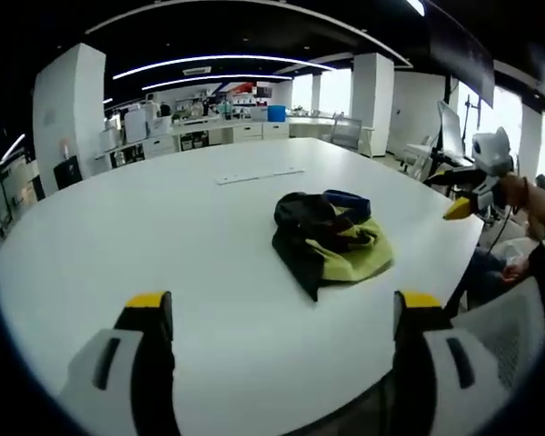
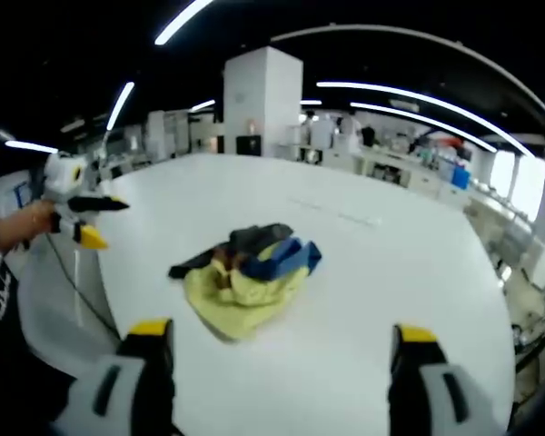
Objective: Fold the garment on the visible template until the final outline fits inside the template.
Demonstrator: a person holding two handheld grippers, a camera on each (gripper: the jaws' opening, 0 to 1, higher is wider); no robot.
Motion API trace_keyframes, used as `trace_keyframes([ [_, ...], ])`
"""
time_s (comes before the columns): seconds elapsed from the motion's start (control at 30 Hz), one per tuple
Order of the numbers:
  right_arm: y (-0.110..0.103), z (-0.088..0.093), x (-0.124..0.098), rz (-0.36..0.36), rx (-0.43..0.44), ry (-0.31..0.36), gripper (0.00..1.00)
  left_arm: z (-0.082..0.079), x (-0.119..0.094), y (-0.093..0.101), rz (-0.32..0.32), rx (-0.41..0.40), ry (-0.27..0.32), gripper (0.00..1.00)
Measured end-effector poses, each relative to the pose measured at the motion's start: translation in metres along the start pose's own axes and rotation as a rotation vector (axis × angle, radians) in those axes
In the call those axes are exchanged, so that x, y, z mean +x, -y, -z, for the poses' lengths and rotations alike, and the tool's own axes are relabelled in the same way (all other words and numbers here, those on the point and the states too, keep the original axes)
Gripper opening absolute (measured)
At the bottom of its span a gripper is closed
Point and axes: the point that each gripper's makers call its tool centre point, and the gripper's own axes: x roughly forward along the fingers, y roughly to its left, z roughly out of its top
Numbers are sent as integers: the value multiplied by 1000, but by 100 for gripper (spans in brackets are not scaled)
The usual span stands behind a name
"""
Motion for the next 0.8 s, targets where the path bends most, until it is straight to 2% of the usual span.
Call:
trace_keyframes([
  [0.8, 3, -3, 2, -1, -1, 11, 99, -1, 3, -2, 1, 23, -15, 96],
])
